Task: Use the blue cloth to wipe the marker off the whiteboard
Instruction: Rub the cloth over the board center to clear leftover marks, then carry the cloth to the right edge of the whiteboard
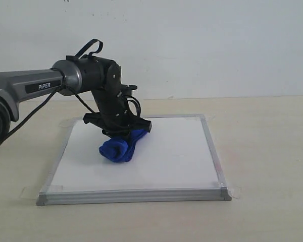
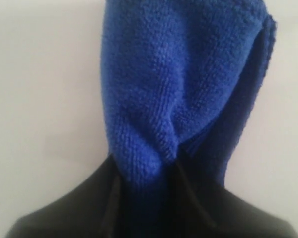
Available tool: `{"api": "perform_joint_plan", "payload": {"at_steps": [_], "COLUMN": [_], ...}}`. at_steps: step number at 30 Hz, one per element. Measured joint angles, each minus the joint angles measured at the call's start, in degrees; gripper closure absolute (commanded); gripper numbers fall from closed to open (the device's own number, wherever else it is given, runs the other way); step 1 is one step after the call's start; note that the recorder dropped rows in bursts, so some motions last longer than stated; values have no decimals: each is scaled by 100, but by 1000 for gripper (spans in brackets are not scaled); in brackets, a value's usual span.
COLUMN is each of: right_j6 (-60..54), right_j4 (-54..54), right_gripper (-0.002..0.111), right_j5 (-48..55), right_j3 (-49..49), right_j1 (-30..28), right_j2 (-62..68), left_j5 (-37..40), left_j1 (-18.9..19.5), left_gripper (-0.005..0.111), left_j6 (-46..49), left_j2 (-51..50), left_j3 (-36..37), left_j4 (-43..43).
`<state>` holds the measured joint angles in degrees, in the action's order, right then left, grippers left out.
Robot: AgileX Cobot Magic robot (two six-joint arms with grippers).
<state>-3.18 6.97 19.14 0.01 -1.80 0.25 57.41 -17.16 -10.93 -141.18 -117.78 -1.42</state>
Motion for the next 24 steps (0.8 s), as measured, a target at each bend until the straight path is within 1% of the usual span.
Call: {"api": "perform_joint_plan", "payload": {"at_steps": [3, 7, 9, 14, 18, 21, 24], "right_j6": [0, 0, 0, 0, 0, 0, 0], "right_j4": [0, 0, 0, 0, 0, 0, 0], "right_gripper": [108, 108, 108, 108, 108, 108, 108], "right_j5": [0, 0, 0, 0, 0, 0, 0], "right_j3": [0, 0, 0, 0, 0, 0, 0], "right_j1": [0, 0, 0, 0, 0, 0, 0], "right_j2": [0, 0, 0, 0, 0, 0, 0], "left_j5": [-13, -136, -381, -960, -1222, -1362, -1399], "left_j1": [0, -112, -279, -971, -1453, -1594, -1596], "left_gripper": [103, 103, 103, 103, 103, 103, 103], "left_j6": [12, 152, 337, 610, 640, 650, 565], "left_j2": [0, 0, 0, -69, -97, -120, -120], "left_j3": [-10, -10, 1, 11, 24, 24, 24], "left_j4": [142, 382, 626, 1401, 1646, 1579, 1286]}}
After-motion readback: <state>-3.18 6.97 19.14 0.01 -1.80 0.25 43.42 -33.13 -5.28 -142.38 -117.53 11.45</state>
